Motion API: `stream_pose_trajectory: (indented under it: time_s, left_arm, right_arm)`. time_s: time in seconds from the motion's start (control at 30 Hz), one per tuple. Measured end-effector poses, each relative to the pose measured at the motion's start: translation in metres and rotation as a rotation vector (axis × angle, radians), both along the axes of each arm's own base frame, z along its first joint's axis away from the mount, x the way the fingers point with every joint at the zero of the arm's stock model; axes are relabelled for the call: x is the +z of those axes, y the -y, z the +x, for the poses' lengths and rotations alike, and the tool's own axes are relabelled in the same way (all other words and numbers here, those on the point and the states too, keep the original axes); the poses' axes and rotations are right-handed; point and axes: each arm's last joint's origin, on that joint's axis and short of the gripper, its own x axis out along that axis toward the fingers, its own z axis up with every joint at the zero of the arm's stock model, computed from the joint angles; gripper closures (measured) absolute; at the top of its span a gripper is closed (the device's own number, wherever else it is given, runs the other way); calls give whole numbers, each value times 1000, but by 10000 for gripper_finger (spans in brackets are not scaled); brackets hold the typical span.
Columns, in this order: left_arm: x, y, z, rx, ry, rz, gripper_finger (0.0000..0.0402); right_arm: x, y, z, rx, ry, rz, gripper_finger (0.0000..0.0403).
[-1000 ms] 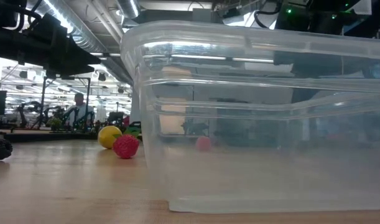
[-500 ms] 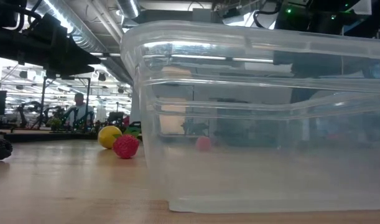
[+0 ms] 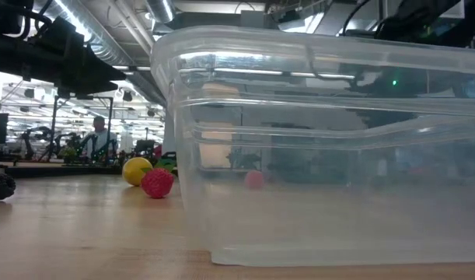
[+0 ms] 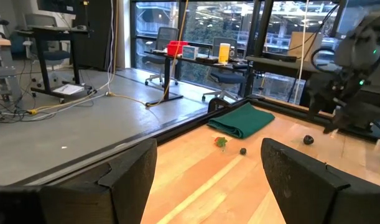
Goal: Pick and placing Produce into tupperware
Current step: Put the black cherry into the transparent bin
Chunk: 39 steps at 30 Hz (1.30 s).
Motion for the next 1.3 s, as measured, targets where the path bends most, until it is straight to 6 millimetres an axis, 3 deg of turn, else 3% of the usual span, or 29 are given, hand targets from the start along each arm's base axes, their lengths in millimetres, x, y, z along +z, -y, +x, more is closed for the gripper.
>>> stream_pose_trajectory:
  time_s: [0.63, 0.9, 1.03, 1.3]
  left_arm:
    - [0, 0, 0, 0, 1, 0, 121]
    - [0, 0, 0, 1, 0, 0, 121]
    - [0, 0, 0, 2, 1, 0, 121]
    - [0, 0, 0, 3, 0, 0, 121]
  right_arm:
    - [-44, 16, 17, -124, -69, 49, 79]
    - [-50, 22, 17, -144, -78, 102, 86]
    - [-50, 24, 17, -152, -66, 121, 125]
    - [-51, 24, 17, -144, -54, 147, 246]
